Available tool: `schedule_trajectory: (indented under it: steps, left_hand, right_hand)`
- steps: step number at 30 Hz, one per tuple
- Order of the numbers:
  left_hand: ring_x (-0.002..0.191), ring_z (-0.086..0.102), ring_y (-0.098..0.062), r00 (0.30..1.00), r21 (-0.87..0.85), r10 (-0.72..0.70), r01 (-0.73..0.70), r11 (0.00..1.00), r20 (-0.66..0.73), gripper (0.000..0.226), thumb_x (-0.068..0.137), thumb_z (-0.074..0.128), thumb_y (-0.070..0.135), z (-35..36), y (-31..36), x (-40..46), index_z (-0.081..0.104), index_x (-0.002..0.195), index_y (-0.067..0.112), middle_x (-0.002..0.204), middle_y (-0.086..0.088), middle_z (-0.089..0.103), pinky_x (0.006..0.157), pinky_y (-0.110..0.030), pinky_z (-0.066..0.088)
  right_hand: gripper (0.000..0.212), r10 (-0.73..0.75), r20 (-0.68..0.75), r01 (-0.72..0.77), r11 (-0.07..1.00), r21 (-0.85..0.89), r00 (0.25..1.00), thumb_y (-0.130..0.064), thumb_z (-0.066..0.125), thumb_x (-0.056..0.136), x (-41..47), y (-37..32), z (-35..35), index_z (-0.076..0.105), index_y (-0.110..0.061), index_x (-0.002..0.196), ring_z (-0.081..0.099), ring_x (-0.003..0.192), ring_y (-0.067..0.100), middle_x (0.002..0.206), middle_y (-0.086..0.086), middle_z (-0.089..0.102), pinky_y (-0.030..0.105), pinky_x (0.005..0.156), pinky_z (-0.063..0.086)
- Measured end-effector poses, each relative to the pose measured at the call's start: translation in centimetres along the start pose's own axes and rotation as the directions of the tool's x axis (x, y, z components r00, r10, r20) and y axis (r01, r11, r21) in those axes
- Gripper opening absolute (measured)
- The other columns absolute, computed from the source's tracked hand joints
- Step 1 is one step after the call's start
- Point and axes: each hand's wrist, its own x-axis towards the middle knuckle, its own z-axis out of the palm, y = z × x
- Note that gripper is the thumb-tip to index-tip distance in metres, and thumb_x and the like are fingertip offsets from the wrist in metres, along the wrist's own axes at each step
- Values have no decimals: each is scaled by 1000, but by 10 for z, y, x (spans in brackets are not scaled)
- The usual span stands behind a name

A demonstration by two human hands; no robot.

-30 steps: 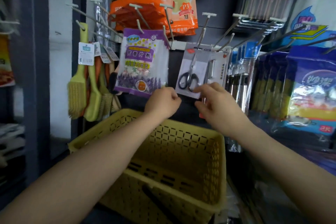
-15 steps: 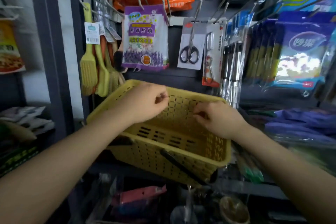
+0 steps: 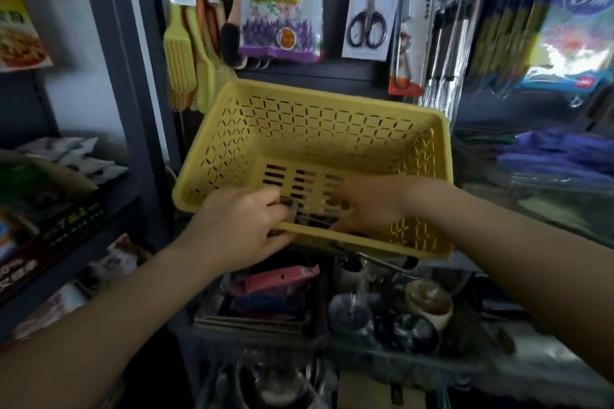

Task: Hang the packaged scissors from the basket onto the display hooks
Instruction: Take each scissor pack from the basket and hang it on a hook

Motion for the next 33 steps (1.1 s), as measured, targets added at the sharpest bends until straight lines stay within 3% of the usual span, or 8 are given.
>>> schedule_trajectory:
  steps: [7,10,13,17,23,26,30,33]
  left_hand:
    - [48,58,-18,999,11,-41,42,999,-19,19,64,75,32,3,18,-7,68,64,14,59,0,58,37,-22,38]
    - [48,57,-18,998,22,-64,64,998,-7,24,71,62,37,2,15,-3,68,64,15,58,1,57,37,-21,37]
    - [52,57,-17,995,12,-102,102,995,-3,41,80,41,44,-3,11,8,69,70,15,61,2,57,39,-22,36]
    - [82,55,-14,979,-73,-186,192,979,82,32,85,45,46,-10,6,35,61,101,23,91,6,58,57,-26,37]
    - [117,42,-2,921,-470,-49,243,849,388,76,71,44,71,-20,9,83,28,137,36,133,15,42,92,-31,43]
    - [106,47,1,975,-667,-149,222,711,165,63,77,42,64,-18,8,113,38,132,33,126,12,50,89,-26,44]
    - [103,50,-4,975,-539,-221,171,825,-28,38,88,49,37,-6,-8,159,48,124,25,118,8,53,82,-22,42]
    - [100,50,-6,973,-482,-224,172,859,-52,30,88,50,34,0,-19,183,56,115,21,110,8,52,81,-24,40]
  right_hand:
    - [51,72,90,-70,997,-27,993,-45,47,92,2,-3,3,52,-12,129,59,113,25,128,7,60,38,98,47]
    - [31,75,95,-67,994,-83,993,-29,47,93,-5,1,-8,62,-11,113,64,98,24,106,7,67,32,83,50]
    - [17,94,-169,-108,991,-75,981,-18,46,94,-4,14,-14,62,-13,91,60,82,19,82,-1,59,27,72,48]
    - [19,259,-565,-160,962,219,784,-14,48,92,4,41,-22,65,-4,88,65,76,28,85,14,67,38,69,56]
    - [16,483,-635,214,669,712,603,-15,50,93,11,64,-39,60,-10,82,67,73,24,83,11,68,39,67,58]
    - [14,564,-554,316,467,826,612,-10,51,92,17,74,-47,58,-13,81,63,66,16,76,5,63,31,63,55]
    - [13,623,-459,371,277,887,633,-4,51,91,28,86,-56,59,-6,101,65,66,19,80,9,63,27,59,56]
    - [16,603,-467,373,284,883,647,-2,49,90,35,91,-60,56,-11,101,61,71,24,81,8,59,37,69,55]
